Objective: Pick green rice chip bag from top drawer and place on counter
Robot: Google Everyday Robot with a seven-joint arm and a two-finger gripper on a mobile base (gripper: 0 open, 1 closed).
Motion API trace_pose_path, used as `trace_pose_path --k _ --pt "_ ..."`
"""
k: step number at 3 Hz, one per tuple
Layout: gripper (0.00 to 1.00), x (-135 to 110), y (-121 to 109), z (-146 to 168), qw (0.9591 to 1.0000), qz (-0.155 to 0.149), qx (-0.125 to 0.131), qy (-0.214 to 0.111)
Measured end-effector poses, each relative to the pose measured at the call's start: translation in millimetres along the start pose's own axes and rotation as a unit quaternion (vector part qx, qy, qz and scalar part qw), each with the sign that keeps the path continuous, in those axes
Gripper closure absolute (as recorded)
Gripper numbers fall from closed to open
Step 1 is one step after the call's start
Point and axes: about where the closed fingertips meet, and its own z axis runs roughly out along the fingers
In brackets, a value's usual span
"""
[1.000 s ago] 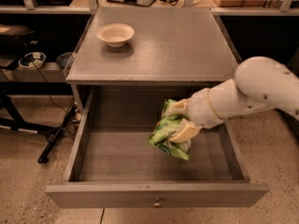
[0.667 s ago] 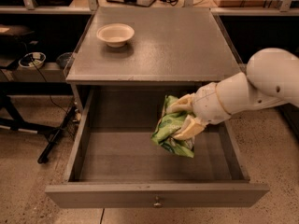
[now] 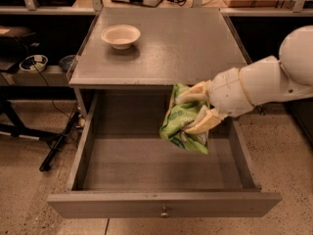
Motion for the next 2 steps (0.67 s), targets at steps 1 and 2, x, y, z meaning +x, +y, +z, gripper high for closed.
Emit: trace_pose_path --k 1,2 --pt "1.0 -19 -23 -13 0.9996 -0.004 0.027 0.005" --pt "1.0 -28 -43 -18 0.9986 -0.004 0.051 0.014"
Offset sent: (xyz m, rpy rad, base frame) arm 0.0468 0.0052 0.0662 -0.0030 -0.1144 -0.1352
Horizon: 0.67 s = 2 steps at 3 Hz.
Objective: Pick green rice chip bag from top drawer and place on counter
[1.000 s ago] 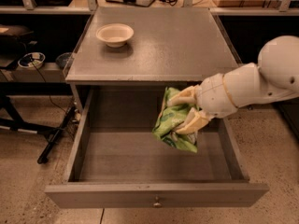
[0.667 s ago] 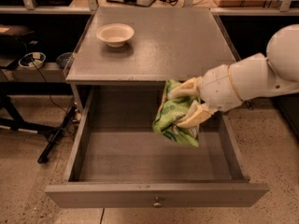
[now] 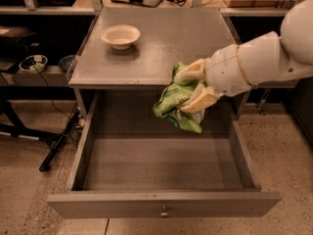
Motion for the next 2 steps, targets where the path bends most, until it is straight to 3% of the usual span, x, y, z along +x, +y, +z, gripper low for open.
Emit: trace_pose_path --k 1,2 --pt "1.0 13 -54 17 0.9991 0.008 0.03 0.03" --pt "1.0 17 -85 35 0.9981 0.006 0.038 0.048"
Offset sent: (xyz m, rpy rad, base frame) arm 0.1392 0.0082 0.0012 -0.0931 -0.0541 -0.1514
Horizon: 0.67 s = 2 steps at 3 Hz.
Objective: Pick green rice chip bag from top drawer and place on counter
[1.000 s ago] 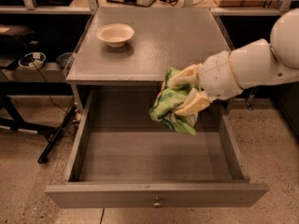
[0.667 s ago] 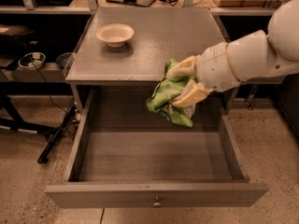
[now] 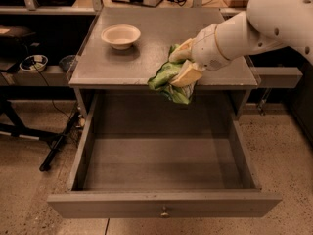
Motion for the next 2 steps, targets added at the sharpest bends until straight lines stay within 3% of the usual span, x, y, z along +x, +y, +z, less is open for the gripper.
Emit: trace_pose_path --k 1,2 --pt "1.0 -2 -2 2 1.0 -0.001 0.002 0.006" --pt "1.0 -3 -21 3 0.9998 -0.011 0.012 0.01"
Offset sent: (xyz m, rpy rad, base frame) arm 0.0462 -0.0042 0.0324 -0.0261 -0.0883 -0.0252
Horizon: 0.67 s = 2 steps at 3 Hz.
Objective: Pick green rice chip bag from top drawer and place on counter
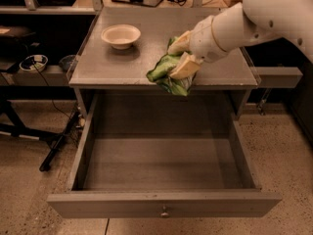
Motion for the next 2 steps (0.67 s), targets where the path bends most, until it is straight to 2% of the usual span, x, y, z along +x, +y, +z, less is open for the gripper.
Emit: trace_pose_path --k 1,2 --pt "1.0 -3 -33 4 0.9998 -0.016 0.009 0.003" --pt "1.0 -4 -52 10 0.9995 -0.028 0.008 0.01"
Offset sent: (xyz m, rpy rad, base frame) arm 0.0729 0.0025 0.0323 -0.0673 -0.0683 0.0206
